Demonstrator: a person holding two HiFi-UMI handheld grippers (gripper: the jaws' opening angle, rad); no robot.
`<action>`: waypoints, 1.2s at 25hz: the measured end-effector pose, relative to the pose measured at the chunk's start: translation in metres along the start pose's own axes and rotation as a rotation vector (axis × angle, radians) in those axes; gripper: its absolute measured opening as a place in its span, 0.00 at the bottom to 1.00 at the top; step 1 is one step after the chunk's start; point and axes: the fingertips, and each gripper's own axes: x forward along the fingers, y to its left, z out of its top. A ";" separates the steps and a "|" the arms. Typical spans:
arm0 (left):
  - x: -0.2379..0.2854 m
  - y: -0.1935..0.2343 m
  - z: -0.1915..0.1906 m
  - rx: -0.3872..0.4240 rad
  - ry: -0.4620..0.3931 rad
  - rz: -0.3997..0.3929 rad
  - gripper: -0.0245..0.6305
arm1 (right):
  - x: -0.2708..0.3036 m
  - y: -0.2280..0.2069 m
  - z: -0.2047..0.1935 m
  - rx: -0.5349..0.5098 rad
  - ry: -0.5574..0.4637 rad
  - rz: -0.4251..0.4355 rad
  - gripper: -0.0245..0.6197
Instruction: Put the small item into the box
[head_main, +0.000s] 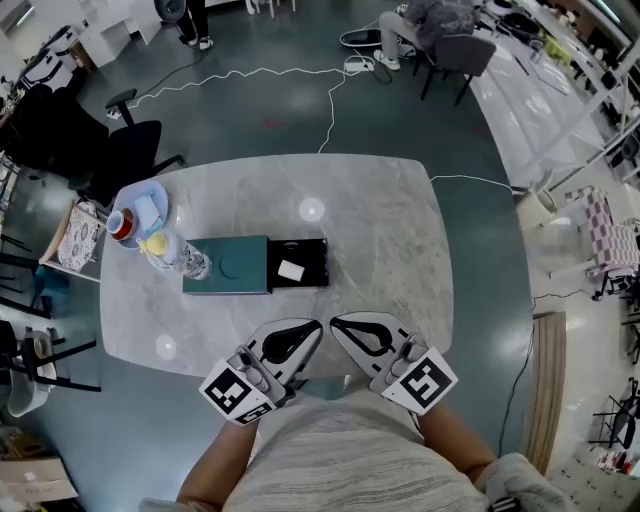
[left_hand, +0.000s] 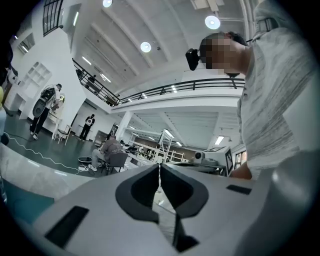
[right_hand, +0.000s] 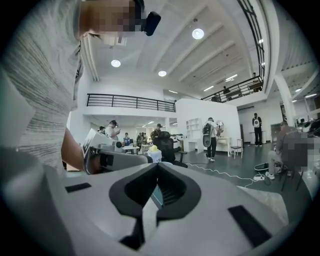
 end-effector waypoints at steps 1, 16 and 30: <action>0.001 -0.001 -0.001 0.002 0.004 -0.003 0.07 | 0.000 0.001 -0.002 0.004 0.009 0.004 0.07; 0.004 0.002 -0.005 0.016 0.021 -0.001 0.07 | 0.006 -0.010 -0.008 -0.015 0.043 0.002 0.07; 0.012 -0.002 -0.007 0.005 0.020 -0.016 0.07 | 0.006 -0.009 -0.008 -0.010 0.040 0.011 0.06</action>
